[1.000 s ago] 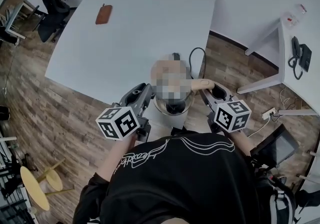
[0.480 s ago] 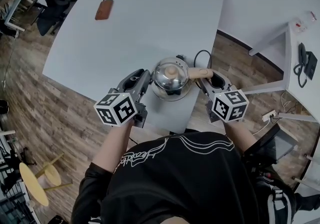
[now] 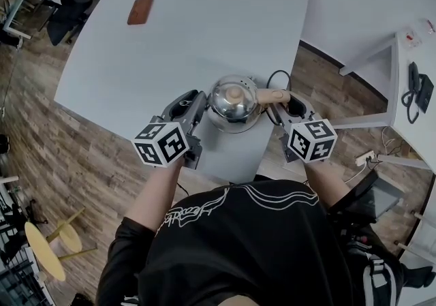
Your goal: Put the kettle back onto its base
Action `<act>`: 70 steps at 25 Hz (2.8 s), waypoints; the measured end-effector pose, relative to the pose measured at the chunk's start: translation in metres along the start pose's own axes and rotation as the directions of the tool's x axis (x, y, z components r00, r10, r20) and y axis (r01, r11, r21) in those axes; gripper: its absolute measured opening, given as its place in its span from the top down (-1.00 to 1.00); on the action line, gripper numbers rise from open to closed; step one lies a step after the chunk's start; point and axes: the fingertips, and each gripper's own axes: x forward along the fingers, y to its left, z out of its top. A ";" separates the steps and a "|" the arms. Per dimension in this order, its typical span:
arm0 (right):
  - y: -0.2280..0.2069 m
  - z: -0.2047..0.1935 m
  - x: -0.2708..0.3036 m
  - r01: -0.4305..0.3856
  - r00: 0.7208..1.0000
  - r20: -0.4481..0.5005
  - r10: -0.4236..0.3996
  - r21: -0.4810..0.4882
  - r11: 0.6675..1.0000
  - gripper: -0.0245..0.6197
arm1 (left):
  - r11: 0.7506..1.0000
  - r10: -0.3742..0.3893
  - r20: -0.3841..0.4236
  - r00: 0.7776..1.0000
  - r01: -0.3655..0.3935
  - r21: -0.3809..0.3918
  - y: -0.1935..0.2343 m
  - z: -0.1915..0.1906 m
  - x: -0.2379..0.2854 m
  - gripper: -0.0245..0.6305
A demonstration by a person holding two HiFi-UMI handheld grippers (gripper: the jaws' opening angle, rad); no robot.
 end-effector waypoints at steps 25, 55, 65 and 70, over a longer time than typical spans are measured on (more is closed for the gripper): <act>-0.004 -0.009 0.008 0.010 0.999 0.032 -0.010 -0.002 1.000 0.47 | 1.000 -0.009 0.031 0.999 0.010 -0.028 0.009 -0.006 0.004 0.61; 0.174 -0.052 -0.179 -0.152 0.982 0.113 0.151 -0.008 0.988 0.75 | 0.917 -0.281 -0.132 0.950 0.307 0.253 -0.157 -0.107 -0.171 0.81; 0.244 -0.068 -0.225 -0.334 0.938 0.107 0.329 0.036 0.942 0.90 | 0.847 -0.394 -0.190 0.899 0.436 0.306 -0.222 -0.134 -0.217 0.91; 0.258 -0.076 -0.234 -0.327 0.944 0.041 0.327 -0.028 0.945 0.90 | 0.849 -0.418 -0.173 0.892 0.451 0.276 -0.234 -0.132 -0.230 0.91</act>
